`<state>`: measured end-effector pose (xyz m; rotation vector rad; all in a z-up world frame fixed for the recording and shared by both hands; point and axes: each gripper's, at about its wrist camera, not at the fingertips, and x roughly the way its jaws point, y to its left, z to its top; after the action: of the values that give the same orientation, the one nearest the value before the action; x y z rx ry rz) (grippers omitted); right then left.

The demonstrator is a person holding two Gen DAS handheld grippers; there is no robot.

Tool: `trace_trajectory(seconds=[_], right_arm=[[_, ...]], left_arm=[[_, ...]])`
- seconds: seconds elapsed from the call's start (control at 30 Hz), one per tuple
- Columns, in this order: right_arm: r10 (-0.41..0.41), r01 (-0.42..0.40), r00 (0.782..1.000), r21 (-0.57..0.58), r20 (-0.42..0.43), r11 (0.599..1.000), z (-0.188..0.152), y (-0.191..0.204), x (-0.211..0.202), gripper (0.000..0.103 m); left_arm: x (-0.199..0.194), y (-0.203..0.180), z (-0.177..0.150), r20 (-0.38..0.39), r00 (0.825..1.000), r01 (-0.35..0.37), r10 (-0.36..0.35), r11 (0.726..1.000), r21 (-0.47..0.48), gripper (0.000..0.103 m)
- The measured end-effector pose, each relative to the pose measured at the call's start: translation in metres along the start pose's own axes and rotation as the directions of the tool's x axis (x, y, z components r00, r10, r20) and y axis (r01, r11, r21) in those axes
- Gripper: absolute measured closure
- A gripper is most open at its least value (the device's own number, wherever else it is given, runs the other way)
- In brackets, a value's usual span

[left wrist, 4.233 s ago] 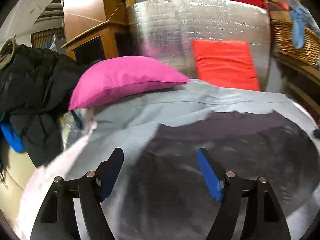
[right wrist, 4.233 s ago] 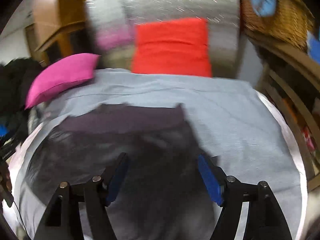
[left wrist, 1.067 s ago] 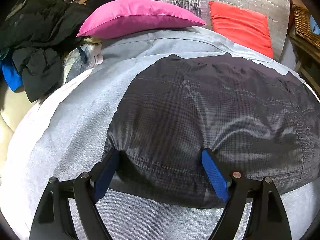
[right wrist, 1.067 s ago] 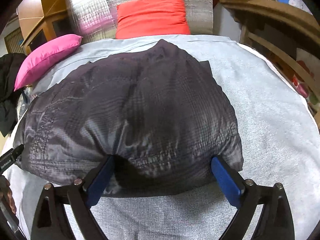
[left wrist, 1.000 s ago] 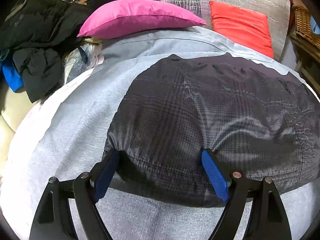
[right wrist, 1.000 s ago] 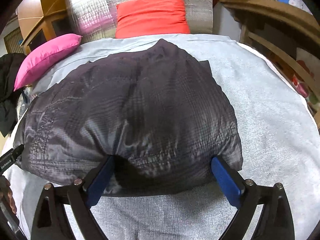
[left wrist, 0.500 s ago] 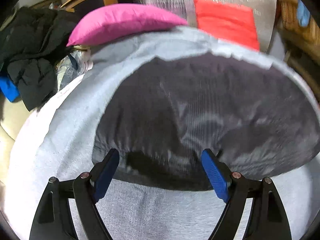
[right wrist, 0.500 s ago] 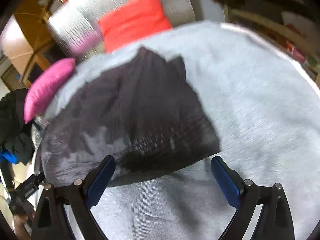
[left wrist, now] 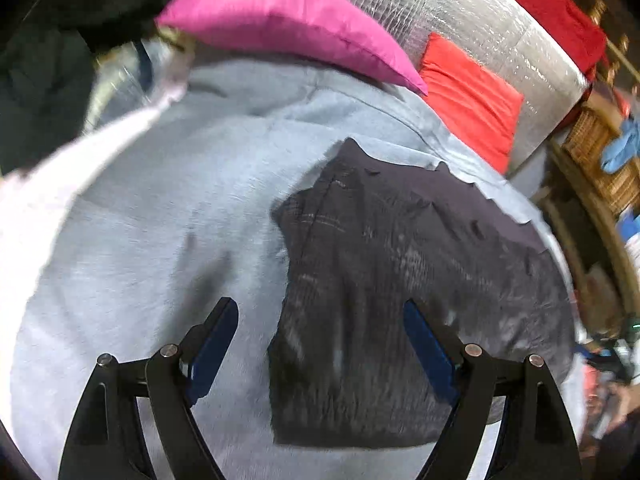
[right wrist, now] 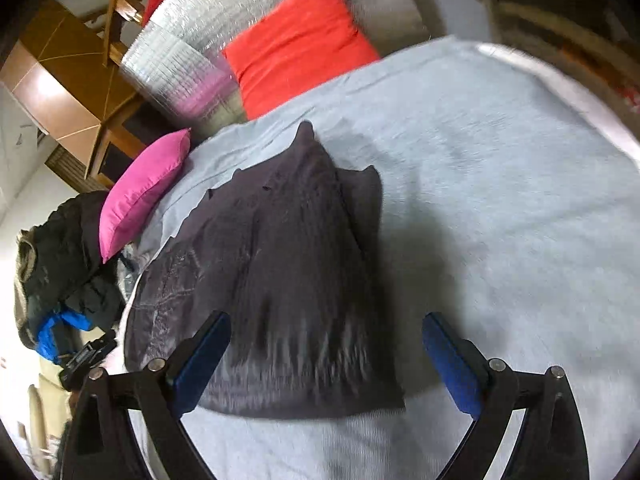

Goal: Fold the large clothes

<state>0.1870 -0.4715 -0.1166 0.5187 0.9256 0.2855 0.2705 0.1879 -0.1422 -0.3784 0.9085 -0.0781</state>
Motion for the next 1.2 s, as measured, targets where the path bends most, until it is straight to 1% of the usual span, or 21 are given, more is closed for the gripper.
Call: trace_trajectory(seconds=[0.07, 0.17, 0.3, 0.37, 0.4, 0.43, 0.47, 0.53, 0.6, 0.63, 0.7, 0.73, 0.77, 0.8, 0.83, 0.87, 0.9, 0.93, 1.0, 1.03, 1.2], right_arm=[[0.017, -0.017, 0.999, 0.001, -0.039, 1.000, 0.011, -0.002, 0.014, 0.005], [0.032, -0.033, 0.997, -0.013, -0.071, 0.999, 0.024, -0.001, 0.031, 0.005], [0.039, -0.042, 0.989, -0.020, -0.140, 0.999, 0.031, -0.003, 0.056, 0.005], [0.027, -0.034, 0.986, -0.040, -0.164, 0.999, 0.030, 0.000, 0.067, 0.006], [0.026, -0.037, 0.986, -0.064, -0.164, 0.997, 0.029, 0.004, 0.069, 0.008], [0.042, -0.057, 0.984, -0.081, -0.172, 0.995, 0.028, 0.008, 0.071, 0.023], [0.046, -0.062, 0.982, -0.086, -0.183, 0.994, 0.027, 0.011, 0.072, 0.031], [0.003, -0.028, 0.980, -0.122, -0.199, 0.992, 0.028, 0.018, 0.076, 0.034], [-0.005, -0.022, 0.977, -0.128, -0.212, 0.991, 0.029, 0.018, 0.081, 0.034], [-0.007, -0.019, 0.977, -0.119, -0.215, 0.993, 0.030, 0.017, 0.083, 0.032], [-0.002, -0.017, 0.976, -0.086, -0.216, 0.996, 0.033, 0.013, 0.089, 0.027], [0.007, -0.022, 0.976, -0.067, -0.219, 0.997, 0.032, 0.012, 0.092, 0.026], [0.001, -0.016, 0.977, -0.069, -0.212, 0.997, 0.032, 0.014, 0.094, 0.027], [-0.006, -0.011, 0.978, -0.079, -0.211, 0.997, 0.032, 0.017, 0.095, 0.030], [-0.015, -0.004, 0.977, -0.090, -0.215, 0.996, 0.032, 0.022, 0.096, 0.047], [-0.018, -0.002, 0.975, -0.087, -0.221, 0.996, 0.033, 0.025, 0.096, 0.054], [-0.024, 0.004, 0.975, -0.090, -0.223, 0.996, 0.035, 0.030, 0.093, 0.068], [-0.035, 0.012, 0.975, -0.104, -0.218, 0.995, 0.038, 0.037, 0.087, 0.076], [-0.055, 0.027, 0.977, -0.136, -0.208, 0.990, 0.042, 0.049, 0.076, 0.080], [-0.062, 0.032, 0.978, -0.147, -0.200, 0.989, 0.044, 0.057, 0.068, 0.081], [-0.056, 0.027, 0.988, -0.199, -0.142, 0.980, 0.052, 0.091, 0.033, 0.084]], left_arm=[[0.009, 0.006, 0.009, -0.009, 0.999, 0.054, -0.054, 0.998, -0.030, 0.018], [0.022, 0.006, 0.017, -0.032, 0.994, 0.106, -0.108, 0.993, -0.043, 0.018], [0.047, 0.000, 0.020, -0.111, 0.986, 0.120, -0.122, 0.992, -0.028, 0.018], [0.060, -0.002, 0.019, -0.159, 0.976, 0.144, -0.147, 0.989, -0.031, 0.018], [0.064, -0.005, 0.018, -0.175, 0.974, 0.143, -0.145, 0.989, -0.021, 0.018], [0.067, -0.009, 0.017, -0.179, 0.975, 0.136, -0.134, 0.991, 0.000, 0.024], [0.069, -0.013, 0.016, -0.183, 0.976, 0.127, -0.122, 0.992, 0.020, 0.030], [0.071, -0.016, 0.016, -0.183, 0.977, 0.118, -0.111, 0.993, 0.030, 0.036], [0.074, -0.018, 0.016, -0.185, 0.977, 0.114, -0.105, 0.993, 0.038, 0.037], [0.075, -0.018, 0.016, -0.188, 0.974, 0.135, -0.122, 0.989, 0.058, 0.037], [0.076, -0.017, 0.016, -0.189, 0.973, 0.143, -0.132, 0.989, 0.044, 0.030], [0.076, -0.017, 0.016, -0.191, 0.972, 0.146, -0.136, 0.988, 0.040, 0.028], [0.077, -0.020, 0.016, -0.192, 0.974, 0.129, -0.117, 0.990, 0.054, 0.032], [0.076, -0.025, 0.016, -0.195, 0.976, 0.111, -0.093, 0.991, 0.081, 0.040], [0.076, -0.030, 0.017, -0.200, 0.976, 0.110, -0.088, 0.989, 0.100, 0.060], [0.073, -0.036, 0.019, -0.199, 0.977, 0.106, -0.082, 0.988, 0.115, 0.071], [0.068, -0.042, 0.021, -0.191, 0.980, 0.087, -0.061, 0.988, 0.130, 0.075], [0.065, -0.046, 0.023, -0.183, 0.982, 0.069, -0.042, 0.987, 0.146, 0.080], [0.055, -0.057, 0.025, -0.154, 0.988, 0.030, -0.001, 0.982, 0.186, 0.083], [0.048, -0.061, 0.026, -0.139, 0.990, 0.022, 0.005, 0.981, 0.193, 0.084], [0.006, -0.082, 0.038, -0.050, 0.999, 0.011, 0.001, 0.972, 0.235, 0.085]])
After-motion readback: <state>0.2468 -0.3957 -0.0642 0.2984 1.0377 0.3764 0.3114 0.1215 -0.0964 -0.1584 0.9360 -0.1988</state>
